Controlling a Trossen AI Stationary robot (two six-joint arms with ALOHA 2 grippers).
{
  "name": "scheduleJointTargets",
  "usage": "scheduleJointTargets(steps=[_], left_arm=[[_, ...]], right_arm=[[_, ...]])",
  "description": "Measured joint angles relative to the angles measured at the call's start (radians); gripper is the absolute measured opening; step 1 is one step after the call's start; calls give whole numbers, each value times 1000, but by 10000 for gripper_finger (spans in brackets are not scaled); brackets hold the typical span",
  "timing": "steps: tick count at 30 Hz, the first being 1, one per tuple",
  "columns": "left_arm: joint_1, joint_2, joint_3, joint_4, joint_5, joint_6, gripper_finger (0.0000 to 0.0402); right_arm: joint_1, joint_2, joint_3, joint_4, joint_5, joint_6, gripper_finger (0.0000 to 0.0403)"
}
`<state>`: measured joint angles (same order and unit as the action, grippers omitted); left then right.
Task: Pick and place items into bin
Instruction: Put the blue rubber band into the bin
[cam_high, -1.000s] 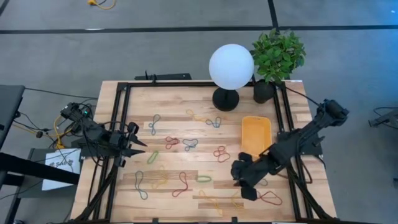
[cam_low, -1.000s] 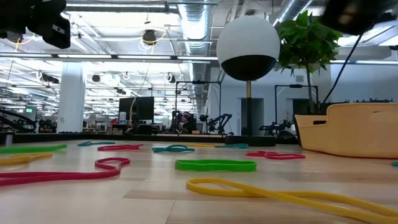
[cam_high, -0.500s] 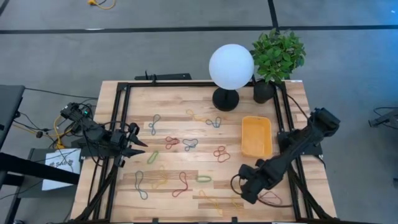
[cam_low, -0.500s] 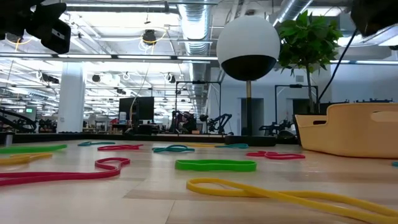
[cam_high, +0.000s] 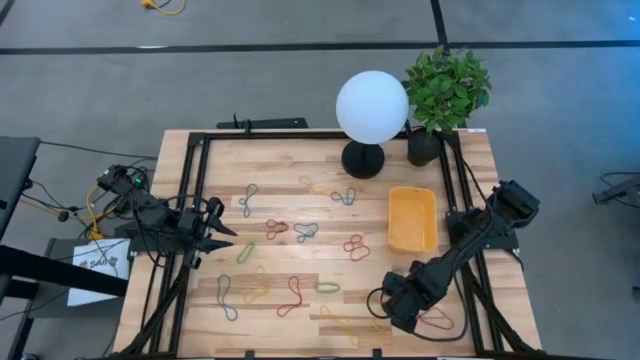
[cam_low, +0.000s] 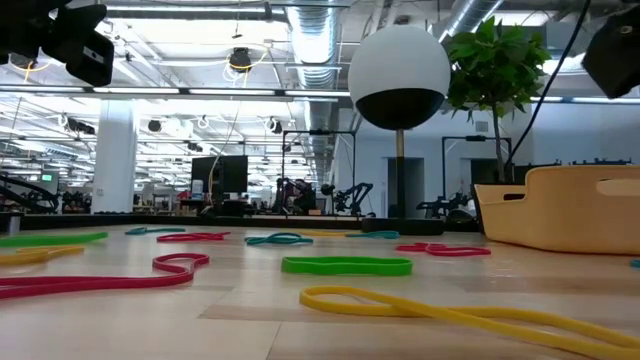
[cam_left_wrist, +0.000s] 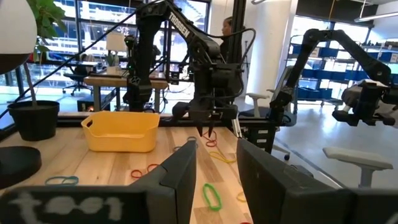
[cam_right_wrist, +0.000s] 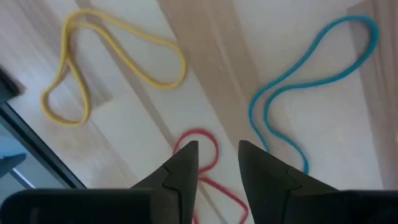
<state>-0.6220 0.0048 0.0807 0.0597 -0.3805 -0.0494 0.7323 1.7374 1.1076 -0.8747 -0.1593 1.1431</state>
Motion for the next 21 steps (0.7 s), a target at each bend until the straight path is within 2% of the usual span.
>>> scheduleJointTargets(steps=[9,12,21], left_arm=[[0,0,0,0,0,0,105],[0,0,0,3,0,0,105],[0,0,0,5,0,1,106]], right_arm=[[36,0,0,3,23,8,108],[31,0,0,-2,58,8,108],[-8,0,0,-23,59,-28,108]])
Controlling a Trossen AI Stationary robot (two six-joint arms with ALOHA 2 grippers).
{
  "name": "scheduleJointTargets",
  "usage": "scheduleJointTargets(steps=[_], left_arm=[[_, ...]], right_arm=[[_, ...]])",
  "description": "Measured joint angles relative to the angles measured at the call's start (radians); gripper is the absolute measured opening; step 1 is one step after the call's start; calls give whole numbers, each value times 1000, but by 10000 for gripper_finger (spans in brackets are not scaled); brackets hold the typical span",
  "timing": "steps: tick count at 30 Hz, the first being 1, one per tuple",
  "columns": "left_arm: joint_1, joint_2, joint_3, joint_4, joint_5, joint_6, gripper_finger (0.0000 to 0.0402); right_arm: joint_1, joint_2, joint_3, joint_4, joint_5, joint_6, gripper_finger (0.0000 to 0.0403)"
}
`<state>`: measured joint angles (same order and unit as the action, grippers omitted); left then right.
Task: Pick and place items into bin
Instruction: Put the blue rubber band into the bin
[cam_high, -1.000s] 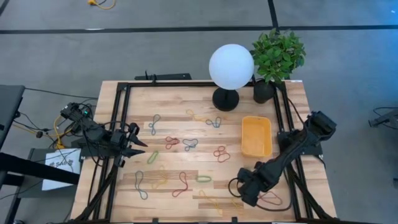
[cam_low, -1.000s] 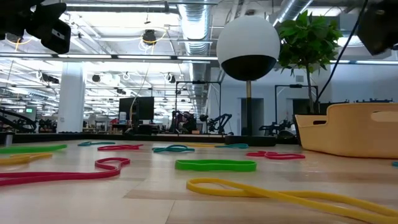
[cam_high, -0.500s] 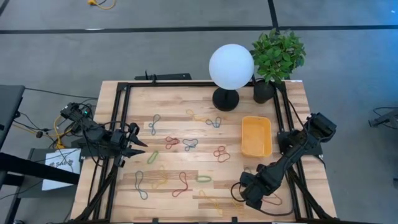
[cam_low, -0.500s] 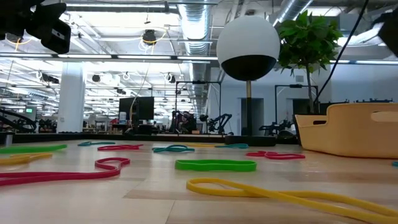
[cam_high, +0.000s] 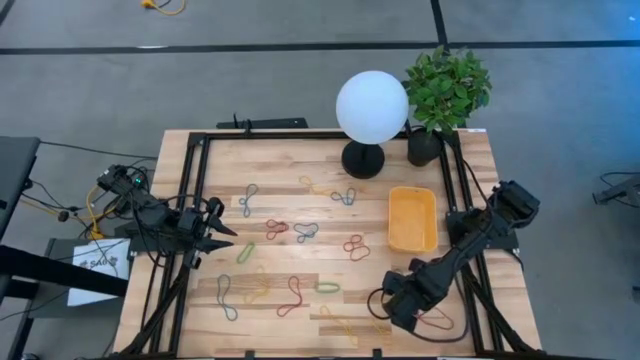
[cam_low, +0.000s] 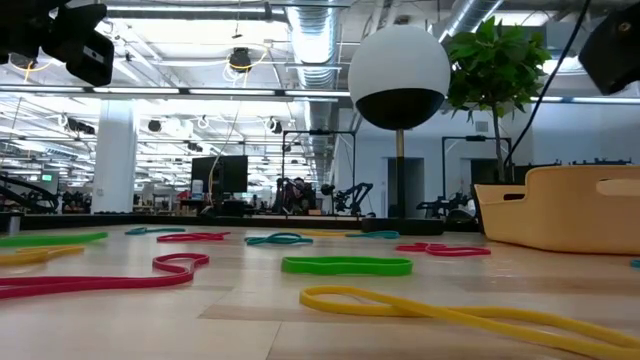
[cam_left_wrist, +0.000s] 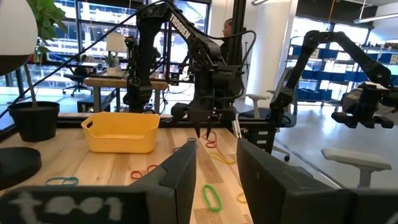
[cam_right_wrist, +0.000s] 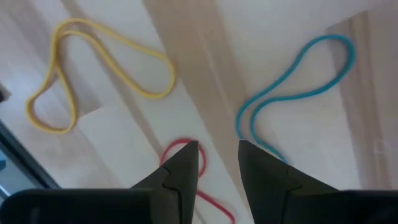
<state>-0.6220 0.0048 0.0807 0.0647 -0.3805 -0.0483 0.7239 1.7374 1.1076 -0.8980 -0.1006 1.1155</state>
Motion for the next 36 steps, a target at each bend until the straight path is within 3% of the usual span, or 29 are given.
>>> scheduleJointTargets(steps=[13,18,29,36], left_arm=[[0,0,0,-3,0,0,106],[0,0,0,-3,0,0,106],[0,0,0,-6,0,1,106],[0,0,0,-6,0,1,105]], right_arm=[[-7,123,0,-22,-14,-94,108],[-33,126,-2,-116,-6,-121,108],[-40,121,-63,-4,-32,-175,108],[-53,118,-84,17,-44,-198,72]])
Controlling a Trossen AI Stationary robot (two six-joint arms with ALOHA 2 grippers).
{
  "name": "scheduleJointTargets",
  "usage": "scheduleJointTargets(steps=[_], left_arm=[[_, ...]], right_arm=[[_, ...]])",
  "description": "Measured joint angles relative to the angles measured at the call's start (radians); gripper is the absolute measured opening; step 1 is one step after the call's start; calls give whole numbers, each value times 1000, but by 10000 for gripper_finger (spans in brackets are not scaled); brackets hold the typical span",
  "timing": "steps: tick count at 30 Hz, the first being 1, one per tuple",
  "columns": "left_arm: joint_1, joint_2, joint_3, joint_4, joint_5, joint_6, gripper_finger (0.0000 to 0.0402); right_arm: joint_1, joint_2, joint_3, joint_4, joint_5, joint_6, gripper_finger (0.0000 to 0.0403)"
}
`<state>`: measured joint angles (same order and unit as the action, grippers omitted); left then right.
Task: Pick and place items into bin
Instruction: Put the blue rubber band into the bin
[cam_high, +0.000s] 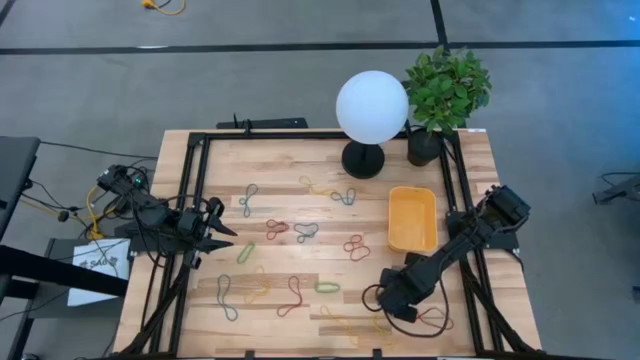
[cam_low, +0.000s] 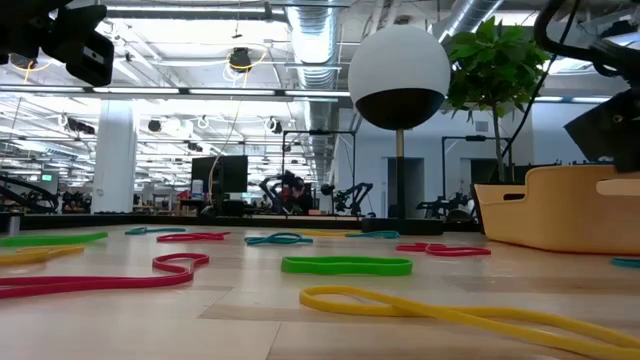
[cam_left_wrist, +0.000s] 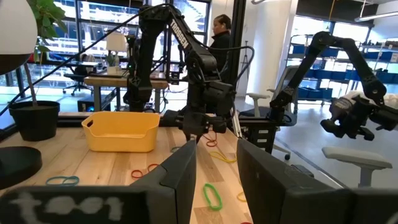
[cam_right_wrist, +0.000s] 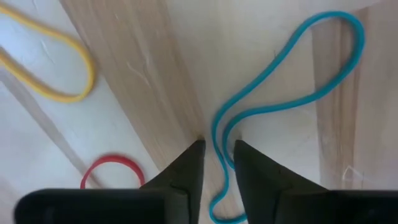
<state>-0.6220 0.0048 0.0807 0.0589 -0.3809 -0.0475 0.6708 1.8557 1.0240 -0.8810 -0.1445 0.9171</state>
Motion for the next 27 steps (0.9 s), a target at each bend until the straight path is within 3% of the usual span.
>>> scheduleJointTargets(steps=[6,14,20,27], left_arm=[[0,0,0,0,0,0,106],[0,0,0,3,-5,0,106],[0,0,0,3,-8,0,106],[0,0,0,4,-8,0,105]], right_arm=[[-12,1,5,4,-31,-35,8],[-17,-90,136,-29,11,-28,2],[-1,-184,245,-233,121,38,1],[28,-306,307,-582,445,122,0]])
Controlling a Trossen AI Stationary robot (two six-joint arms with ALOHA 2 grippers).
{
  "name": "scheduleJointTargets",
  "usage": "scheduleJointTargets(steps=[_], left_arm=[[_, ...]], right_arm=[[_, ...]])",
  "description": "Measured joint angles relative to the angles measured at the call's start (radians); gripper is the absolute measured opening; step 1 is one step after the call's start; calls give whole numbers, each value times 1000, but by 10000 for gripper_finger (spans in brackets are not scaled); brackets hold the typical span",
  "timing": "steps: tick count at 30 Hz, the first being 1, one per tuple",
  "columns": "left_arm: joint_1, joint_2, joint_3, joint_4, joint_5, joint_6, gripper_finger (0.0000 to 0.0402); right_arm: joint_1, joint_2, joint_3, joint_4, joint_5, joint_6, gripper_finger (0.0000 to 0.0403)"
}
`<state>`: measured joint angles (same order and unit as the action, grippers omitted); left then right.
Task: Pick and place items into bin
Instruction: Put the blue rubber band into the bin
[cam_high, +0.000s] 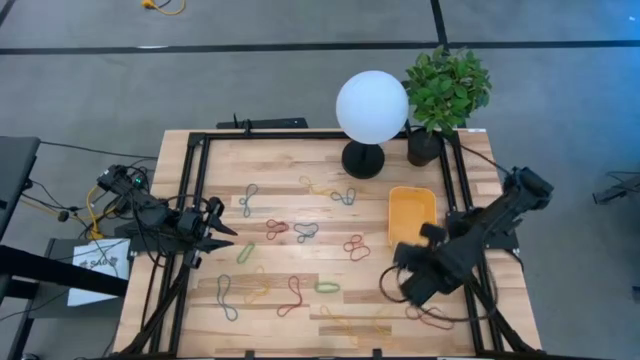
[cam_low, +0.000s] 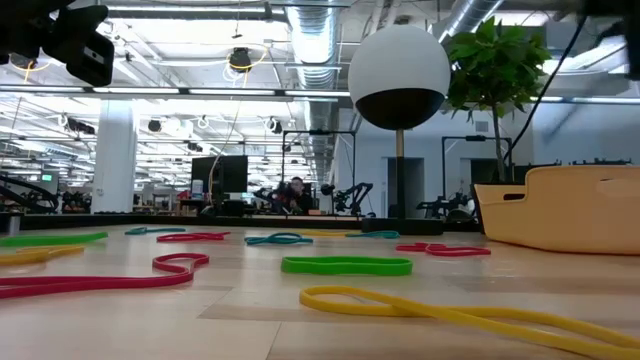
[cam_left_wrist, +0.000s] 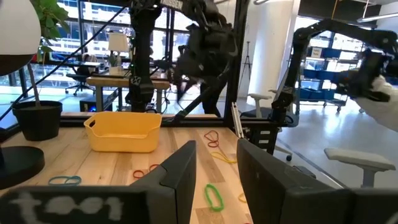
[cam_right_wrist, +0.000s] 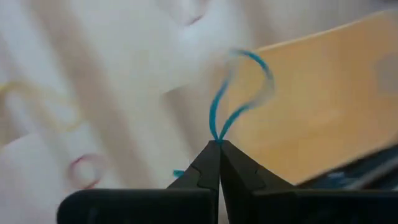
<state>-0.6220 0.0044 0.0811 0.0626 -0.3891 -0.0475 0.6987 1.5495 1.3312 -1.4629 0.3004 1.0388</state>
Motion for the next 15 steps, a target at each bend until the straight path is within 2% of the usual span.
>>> scheduleJointTargets(steps=[4,6,15], left_arm=[[0,0,0,0,0,0,106],[0,0,0,1,0,0,106],[0,0,0,1,0,0,106]], right_arm=[[-18,-64,-22,-84,148,35,0],[-39,-91,-49,-101,187,52,0],[-185,-123,-252,-81,220,61,0]])
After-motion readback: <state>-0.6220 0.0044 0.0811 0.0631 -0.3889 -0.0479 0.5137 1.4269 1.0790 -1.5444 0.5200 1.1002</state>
